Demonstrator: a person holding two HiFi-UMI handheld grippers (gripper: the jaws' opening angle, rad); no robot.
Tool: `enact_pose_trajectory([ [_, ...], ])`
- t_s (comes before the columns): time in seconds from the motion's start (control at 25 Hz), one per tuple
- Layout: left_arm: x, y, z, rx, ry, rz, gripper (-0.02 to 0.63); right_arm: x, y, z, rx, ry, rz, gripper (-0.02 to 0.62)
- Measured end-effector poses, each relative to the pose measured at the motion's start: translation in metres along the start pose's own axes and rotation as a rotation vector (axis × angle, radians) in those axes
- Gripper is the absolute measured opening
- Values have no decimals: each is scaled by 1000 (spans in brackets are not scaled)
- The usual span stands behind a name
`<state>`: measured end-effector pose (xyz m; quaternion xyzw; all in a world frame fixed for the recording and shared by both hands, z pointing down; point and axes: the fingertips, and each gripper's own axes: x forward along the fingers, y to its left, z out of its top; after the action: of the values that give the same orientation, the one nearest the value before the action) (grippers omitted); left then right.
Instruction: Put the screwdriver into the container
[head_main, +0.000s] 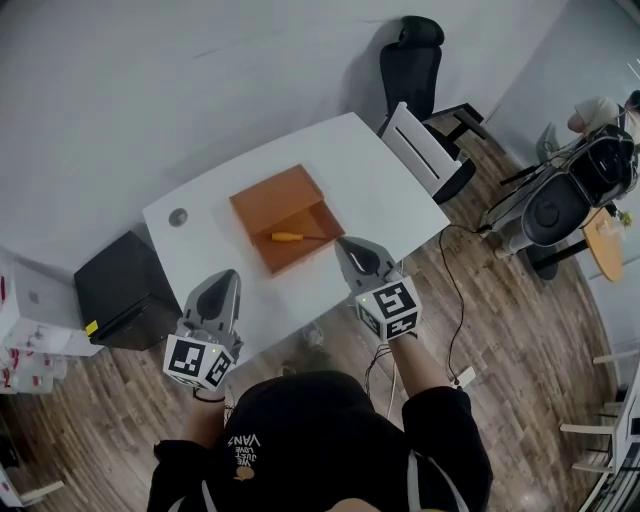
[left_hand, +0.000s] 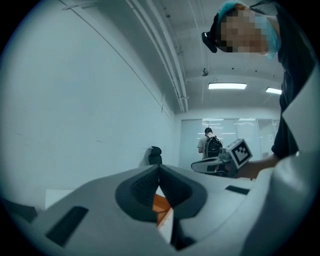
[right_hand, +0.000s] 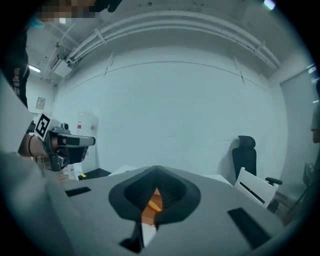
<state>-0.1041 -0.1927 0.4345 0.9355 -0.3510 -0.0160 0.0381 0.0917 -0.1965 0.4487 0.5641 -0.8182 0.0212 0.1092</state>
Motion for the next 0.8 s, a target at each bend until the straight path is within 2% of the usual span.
enact_pose_trajectory([
  [0.24, -9, -1, 5, -21, -18, 9, 14, -25, 5, 12, 47, -71, -18, 12],
  [0.8, -18, -1, 13, -3, -40, -1, 14, -55, 14, 13, 134, -130, -69, 12],
])
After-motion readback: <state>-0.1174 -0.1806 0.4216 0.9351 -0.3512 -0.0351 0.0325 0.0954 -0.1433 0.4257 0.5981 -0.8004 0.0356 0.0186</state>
